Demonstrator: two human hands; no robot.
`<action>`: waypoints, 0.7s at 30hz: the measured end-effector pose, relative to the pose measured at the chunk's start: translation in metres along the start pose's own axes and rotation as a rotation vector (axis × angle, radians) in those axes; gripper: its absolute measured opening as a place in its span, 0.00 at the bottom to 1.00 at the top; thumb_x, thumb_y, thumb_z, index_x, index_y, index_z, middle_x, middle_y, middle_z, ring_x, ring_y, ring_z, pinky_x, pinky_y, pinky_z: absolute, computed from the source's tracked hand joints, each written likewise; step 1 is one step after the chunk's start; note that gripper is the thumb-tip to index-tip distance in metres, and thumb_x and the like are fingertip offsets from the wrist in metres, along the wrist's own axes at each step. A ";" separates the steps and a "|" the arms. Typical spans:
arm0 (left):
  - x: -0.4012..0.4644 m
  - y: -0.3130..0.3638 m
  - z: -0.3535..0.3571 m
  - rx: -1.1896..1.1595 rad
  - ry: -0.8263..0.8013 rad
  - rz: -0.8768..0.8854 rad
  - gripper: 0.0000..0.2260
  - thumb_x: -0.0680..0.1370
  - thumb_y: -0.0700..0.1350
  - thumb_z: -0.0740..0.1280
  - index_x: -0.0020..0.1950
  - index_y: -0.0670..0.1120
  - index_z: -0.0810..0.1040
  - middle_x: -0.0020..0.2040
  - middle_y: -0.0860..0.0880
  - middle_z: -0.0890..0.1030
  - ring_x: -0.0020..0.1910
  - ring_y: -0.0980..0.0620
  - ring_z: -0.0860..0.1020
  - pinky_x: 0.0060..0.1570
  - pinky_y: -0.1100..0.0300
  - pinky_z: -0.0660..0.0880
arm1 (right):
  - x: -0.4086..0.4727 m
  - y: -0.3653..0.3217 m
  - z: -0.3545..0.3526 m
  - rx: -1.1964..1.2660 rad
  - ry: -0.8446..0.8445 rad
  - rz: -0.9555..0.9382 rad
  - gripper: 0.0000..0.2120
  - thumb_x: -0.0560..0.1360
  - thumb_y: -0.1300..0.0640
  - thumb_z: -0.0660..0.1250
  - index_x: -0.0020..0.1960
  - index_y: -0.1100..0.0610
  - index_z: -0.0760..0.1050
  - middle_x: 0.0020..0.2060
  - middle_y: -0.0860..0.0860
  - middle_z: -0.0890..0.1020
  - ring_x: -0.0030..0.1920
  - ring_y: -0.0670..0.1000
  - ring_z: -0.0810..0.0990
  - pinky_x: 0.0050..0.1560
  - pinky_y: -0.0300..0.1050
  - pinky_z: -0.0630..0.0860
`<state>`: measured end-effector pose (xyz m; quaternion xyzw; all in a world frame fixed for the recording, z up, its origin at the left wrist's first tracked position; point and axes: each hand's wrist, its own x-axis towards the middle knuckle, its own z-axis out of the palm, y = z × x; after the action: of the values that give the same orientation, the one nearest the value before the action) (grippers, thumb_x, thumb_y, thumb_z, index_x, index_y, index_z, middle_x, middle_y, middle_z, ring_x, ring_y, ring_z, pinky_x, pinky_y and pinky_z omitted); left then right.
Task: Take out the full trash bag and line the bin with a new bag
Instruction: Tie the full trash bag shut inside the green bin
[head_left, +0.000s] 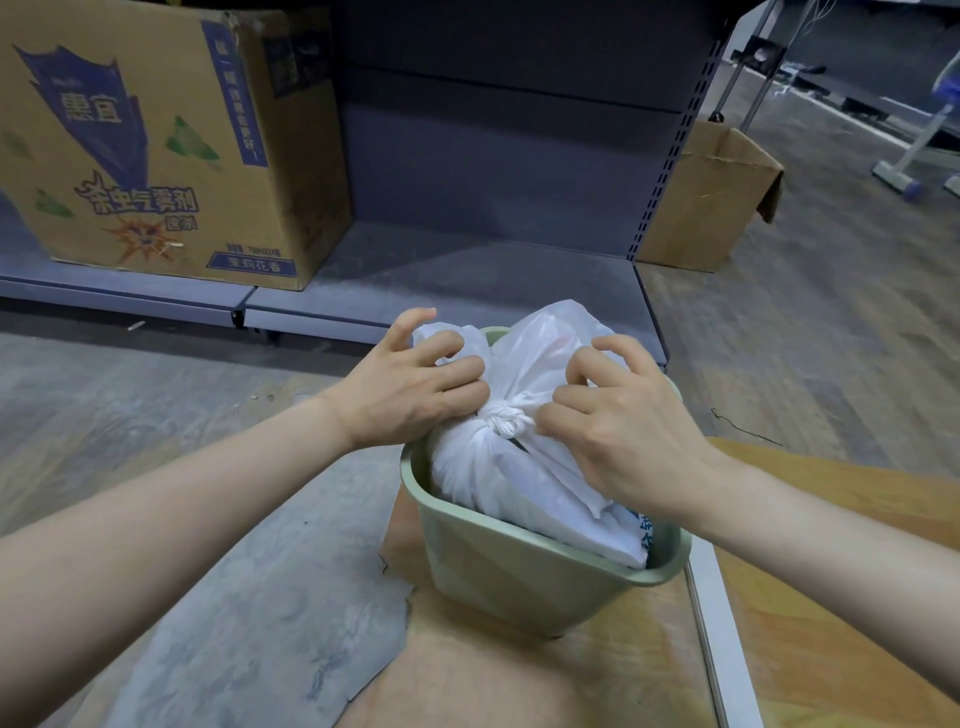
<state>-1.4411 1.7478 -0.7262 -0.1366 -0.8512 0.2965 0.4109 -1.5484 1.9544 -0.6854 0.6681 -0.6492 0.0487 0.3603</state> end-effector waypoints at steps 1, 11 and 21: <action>-0.001 0.001 0.001 -0.008 -0.002 0.005 0.10 0.71 0.33 0.57 0.41 0.48 0.66 0.34 0.51 0.75 0.42 0.49 0.68 0.58 0.51 0.63 | -0.001 0.001 0.000 0.012 -0.007 -0.002 0.11 0.59 0.71 0.68 0.28 0.56 0.74 0.21 0.48 0.69 0.32 0.54 0.73 0.53 0.48 0.67; -0.004 0.003 0.008 -0.056 -0.004 0.038 0.10 0.73 0.33 0.53 0.42 0.48 0.66 0.34 0.51 0.75 0.41 0.50 0.66 0.54 0.54 0.65 | -0.005 0.001 -0.006 0.270 -0.111 0.026 0.16 0.65 0.69 0.53 0.30 0.58 0.77 0.21 0.50 0.70 0.31 0.54 0.70 0.44 0.36 0.49; -0.002 0.001 0.005 -0.101 -0.017 0.045 0.11 0.77 0.34 0.50 0.42 0.47 0.66 0.35 0.51 0.75 0.41 0.49 0.66 0.53 0.54 0.66 | -0.011 0.000 -0.013 0.412 -0.122 0.048 0.17 0.66 0.67 0.51 0.31 0.59 0.78 0.20 0.50 0.70 0.31 0.54 0.68 0.40 0.36 0.48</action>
<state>-1.4442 1.7460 -0.7306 -0.1737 -0.8653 0.2634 0.3894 -1.5449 1.9700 -0.6817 0.7137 -0.6618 0.1481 0.1750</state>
